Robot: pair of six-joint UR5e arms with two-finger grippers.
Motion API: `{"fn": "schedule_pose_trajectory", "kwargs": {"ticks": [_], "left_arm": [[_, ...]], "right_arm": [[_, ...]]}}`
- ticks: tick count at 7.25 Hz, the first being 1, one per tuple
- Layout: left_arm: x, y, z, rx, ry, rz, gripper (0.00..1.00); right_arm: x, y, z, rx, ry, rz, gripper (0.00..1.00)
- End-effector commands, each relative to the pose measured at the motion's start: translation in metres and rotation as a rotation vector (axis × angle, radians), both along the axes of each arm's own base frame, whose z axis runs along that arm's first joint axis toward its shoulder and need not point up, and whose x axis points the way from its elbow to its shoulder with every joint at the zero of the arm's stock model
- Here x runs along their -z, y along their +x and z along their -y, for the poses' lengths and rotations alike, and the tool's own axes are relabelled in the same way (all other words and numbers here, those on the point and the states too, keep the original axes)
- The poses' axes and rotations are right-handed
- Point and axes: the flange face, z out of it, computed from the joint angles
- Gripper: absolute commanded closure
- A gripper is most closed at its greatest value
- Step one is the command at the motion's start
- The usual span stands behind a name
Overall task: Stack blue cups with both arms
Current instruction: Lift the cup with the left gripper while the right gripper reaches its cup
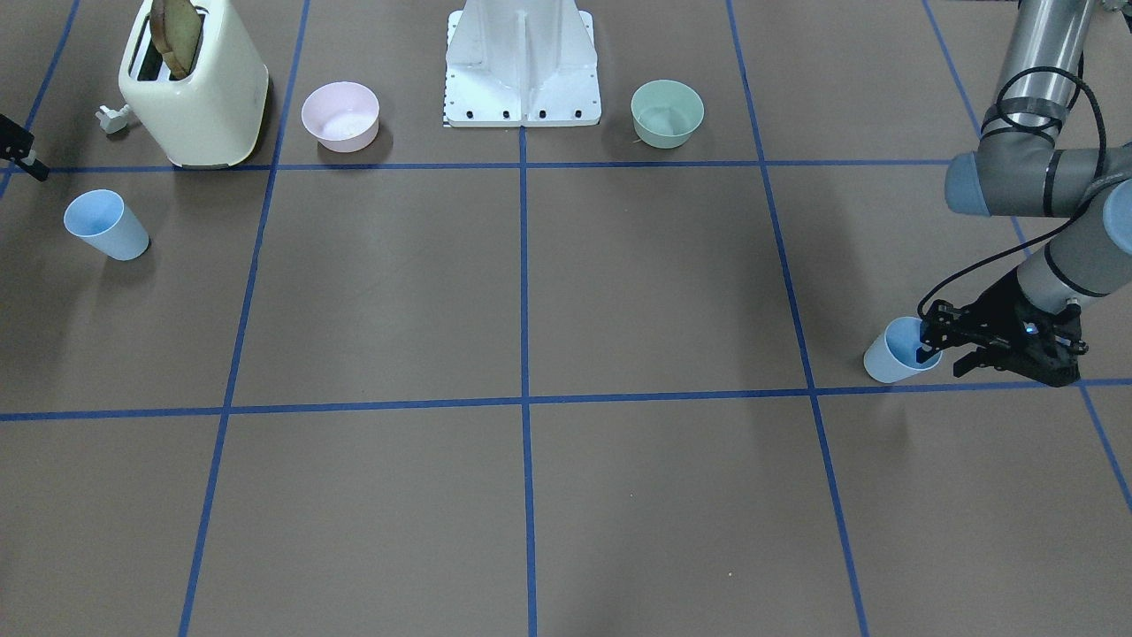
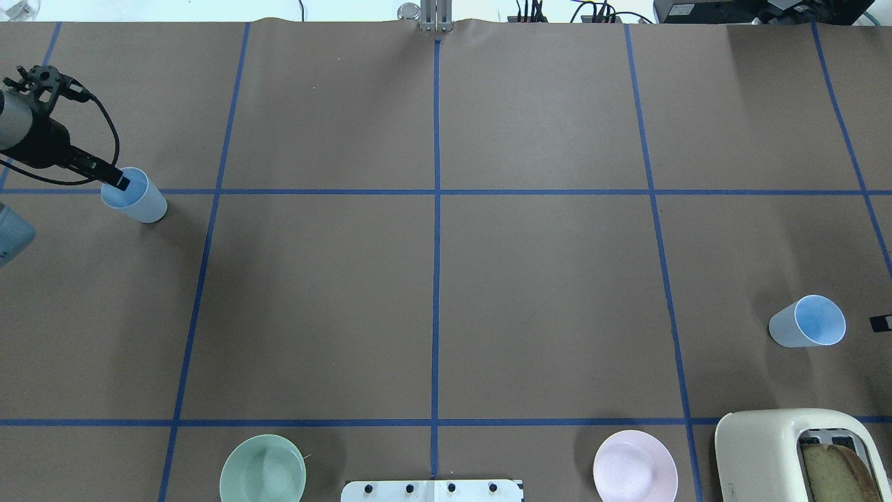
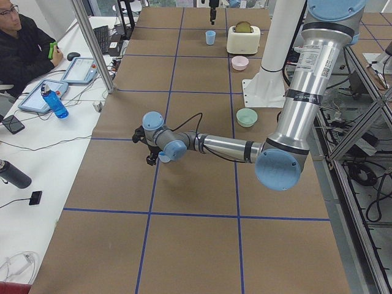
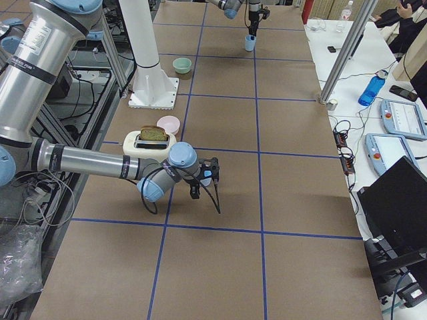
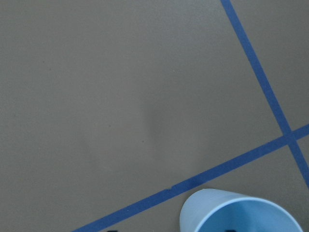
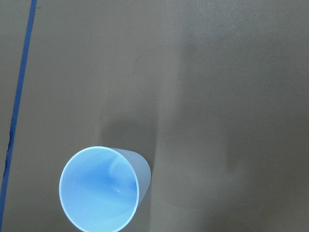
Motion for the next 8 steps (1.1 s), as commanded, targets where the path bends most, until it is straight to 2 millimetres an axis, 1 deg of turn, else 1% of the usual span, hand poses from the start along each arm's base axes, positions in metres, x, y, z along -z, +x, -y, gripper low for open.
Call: {"fn": "schedule_pose_trajectory", "kwargs": {"ticks": [1, 2, 3, 4, 5, 6, 8], "left_arm": [[-0.001, 0.005, -0.002, -0.007, 0.001, -0.004, 1.00], [0.001, 0.005, -0.002, -0.006, 0.004, -0.006, 1.00], [0.016, 0.006, -0.003, -0.010, 0.016, -0.025, 1.00], [0.025, 0.006, -0.002, -0.011, 0.021, -0.029, 1.00], [0.036, 0.007, -0.002, -0.004, 0.014, -0.049, 1.00], [0.043, 0.009, -0.003, -0.008, -0.013, -0.081, 1.00], [0.045, 0.008, -0.004, -0.003, -0.013, -0.084, 1.00]], "right_arm": [[-0.003, 0.000, -0.002, 0.003, -0.003, 0.000, 0.00], [-0.004, 0.001, -0.003, 0.003, -0.004, 0.000, 0.00], [-0.005, -0.001, -0.002, 0.003, -0.003, -0.006, 0.01], [-0.006, -0.004, 0.002, 0.003, -0.003, -0.009, 0.01], [-0.003, -0.014, 0.011, -0.009, -0.006, -0.017, 0.01], [-0.001, -0.028, 0.019, -0.023, -0.012, -0.033, 0.01], [0.002, -0.040, 0.026, -0.029, -0.002, -0.056, 0.01]]}}
